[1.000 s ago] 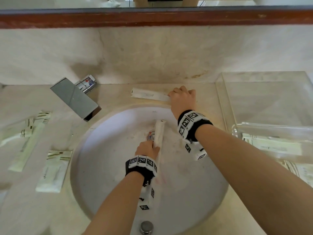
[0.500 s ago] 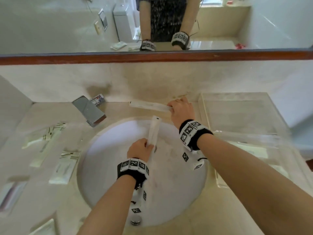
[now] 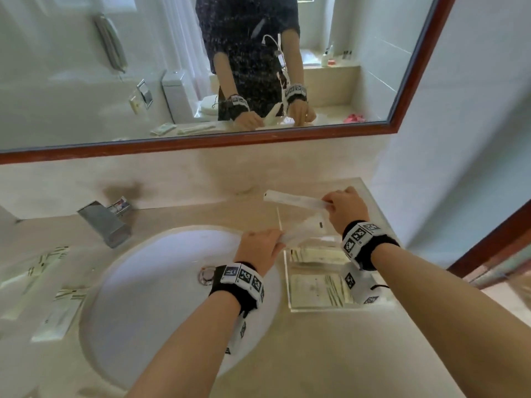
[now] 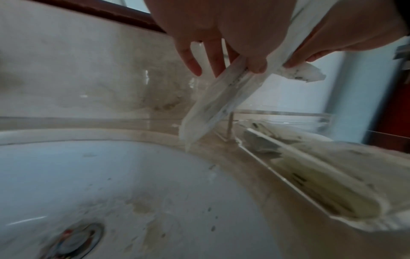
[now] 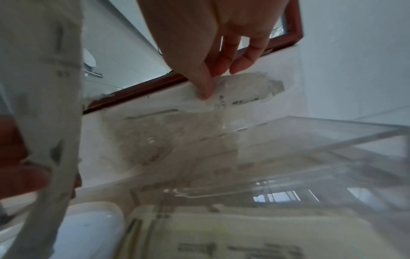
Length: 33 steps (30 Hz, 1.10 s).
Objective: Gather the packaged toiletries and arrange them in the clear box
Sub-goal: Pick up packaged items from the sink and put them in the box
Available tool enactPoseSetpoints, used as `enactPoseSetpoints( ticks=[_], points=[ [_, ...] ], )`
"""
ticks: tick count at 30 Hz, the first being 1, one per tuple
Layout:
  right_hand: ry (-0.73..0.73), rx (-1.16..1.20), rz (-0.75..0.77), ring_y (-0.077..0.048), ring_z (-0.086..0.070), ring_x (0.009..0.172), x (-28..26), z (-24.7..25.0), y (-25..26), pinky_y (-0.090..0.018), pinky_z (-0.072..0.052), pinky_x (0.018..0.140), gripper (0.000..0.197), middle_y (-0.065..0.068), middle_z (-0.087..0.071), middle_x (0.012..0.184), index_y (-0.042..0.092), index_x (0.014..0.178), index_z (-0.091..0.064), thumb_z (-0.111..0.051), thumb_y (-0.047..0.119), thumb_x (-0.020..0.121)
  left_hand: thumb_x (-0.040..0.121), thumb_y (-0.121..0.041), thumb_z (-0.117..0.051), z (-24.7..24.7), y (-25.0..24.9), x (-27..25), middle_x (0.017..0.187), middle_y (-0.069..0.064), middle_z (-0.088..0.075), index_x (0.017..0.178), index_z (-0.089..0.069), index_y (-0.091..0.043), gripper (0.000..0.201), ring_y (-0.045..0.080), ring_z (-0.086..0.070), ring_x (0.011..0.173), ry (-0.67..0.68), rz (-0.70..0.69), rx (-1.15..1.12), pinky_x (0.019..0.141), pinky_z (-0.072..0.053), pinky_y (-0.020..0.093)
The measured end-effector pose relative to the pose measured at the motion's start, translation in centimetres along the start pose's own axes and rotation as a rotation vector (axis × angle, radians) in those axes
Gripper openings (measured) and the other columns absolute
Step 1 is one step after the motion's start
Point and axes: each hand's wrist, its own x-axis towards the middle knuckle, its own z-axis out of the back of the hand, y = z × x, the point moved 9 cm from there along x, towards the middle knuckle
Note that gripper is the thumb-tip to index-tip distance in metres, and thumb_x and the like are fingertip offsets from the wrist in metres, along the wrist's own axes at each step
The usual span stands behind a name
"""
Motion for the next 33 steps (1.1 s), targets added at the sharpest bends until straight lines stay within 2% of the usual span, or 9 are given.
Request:
enactPoseSetpoints(
  ticks=[5,8,11,14,18,22,25,30,33],
  points=[
    [0.089,-0.053,-0.022,-0.023,-0.048,0.115,-2.7,0.6,-5.4,-0.035,-0.045,0.095,0.032,-0.004,-0.067,0.113,0.015,0.116,-0.065,-0.043,0.006,0.094,0.093,-0.031,-0.052,-1.2,-5.0,1.4,0.109,0.001,-0.069,0.109,-0.064,-0.014,0.026,0.022,-0.062,0.104,-0.001,-0.109,0.025,0.097,-0.035,0.037],
    [0.203,-0.123,0.011,-0.022,-0.046,0.121,-4.2,-0.4,-7.5,-0.033,-0.043,0.099,0.042,-0.003,-0.06,0.125,0.016,0.125,-0.058,-0.049,-0.001,0.089,0.083,-0.029,-0.063,-1.5,-7.5,2.0,0.083,-0.001,-0.074,0.086,-0.072,-0.016,0.016,0.023,-0.068,0.085,-0.061,-0.188,0.096,0.078,-0.047,0.041],
    [0.282,-0.125,0.027,-0.021,-0.045,0.122,-4.5,-1.8,-9.1,-0.032,-0.044,0.098,0.047,-0.002,-0.059,0.125,0.017,0.126,-0.057,-0.058,0.0,0.082,0.075,-0.035,-0.061,-2.0,-9.2,2.4,0.064,-0.013,-0.07,0.068,-0.071,-0.027,0.015,0.013,-0.066,0.065,-0.041,-0.24,0.208,0.06,-0.051,0.029],
    [0.328,-0.075,0.011,-0.021,-0.048,0.118,-4.5,-3.7,-9.3,-0.031,-0.046,0.093,0.031,-0.004,-0.061,0.121,0.014,0.119,-0.062,-0.053,0.012,0.089,0.075,-0.032,-0.064,-2.0,-10.1,2.7,0.064,-0.014,-0.07,0.069,-0.071,-0.028,0.01,0.013,-0.065,0.065,-0.09,-0.296,0.239,0.057,-0.052,0.027],
    [0.323,0.004,-0.004,-0.021,-0.056,0.11,-4.9,-6.0,-9.0,-0.011,-0.033,0.077,0.027,-0.004,-0.059,0.121,0.01,0.117,-0.058,-0.048,0.014,0.092,0.061,-0.022,-0.084,-1.9,-9.3,3.4,0.068,-0.014,-0.071,0.073,-0.073,-0.027,0.018,0.014,-0.067,0.069,-0.085,-0.224,0.275,0.059,-0.05,0.029],
    [0.346,0.263,-0.118,-0.023,-0.055,0.112,-4.4,-7.1,-9.2,-0.027,-0.043,0.093,0.026,-0.007,-0.061,0.121,0.011,0.112,-0.06,-0.041,0.018,0.096,0.051,-0.018,-0.09,-2.3,-8.3,3.8,0.075,-0.011,-0.072,0.08,-0.074,-0.026,0.034,0.015,-0.069,0.072,-0.062,-0.204,0.303,0.061,-0.052,0.034],
    [0.334,0.3,-0.114,-0.027,-0.063,0.095,-3.8,-6.9,-9.6,-0.031,-0.049,0.081,0.021,-0.013,-0.068,0.107,0.007,0.103,-0.066,-0.056,0.02,0.089,0.05,-0.017,-0.091,-2.8,-7.8,4.2,0.077,-0.009,-0.073,0.085,-0.074,-0.025,0.039,0.016,-0.069,0.073,-0.008,-0.167,0.285,0.061,-0.051,0.034],
    [0.253,0.376,-0.174,-0.027,-0.065,0.098,-2.7,-4.6,-12.2,-0.034,-0.052,0.089,0.02,-0.011,-0.071,0.105,0.007,0.102,-0.073,-0.06,0.004,0.086,0.078,-0.001,-0.067,-4.1,-8.4,5.4,0.098,0.0,-0.072,0.108,-0.07,-0.018,0.034,0.024,-0.065,0.096,0.007,-0.173,0.245,0.077,-0.046,0.04],
    [0.139,0.496,-0.271,-0.019,-0.063,0.077,-1.9,-2.9,-14.5,-0.033,-0.055,0.082,0.022,-0.004,-0.07,0.081,0.007,0.094,-0.075,-0.066,0.025,0.087,0.053,0.003,-0.082,-5.7,-10.1,5.9,0.077,-0.004,-0.072,0.085,-0.075,-0.021,0.041,0.02,-0.067,0.074,0.073,-0.277,0.345,0.058,-0.049,0.034]
  ],
)
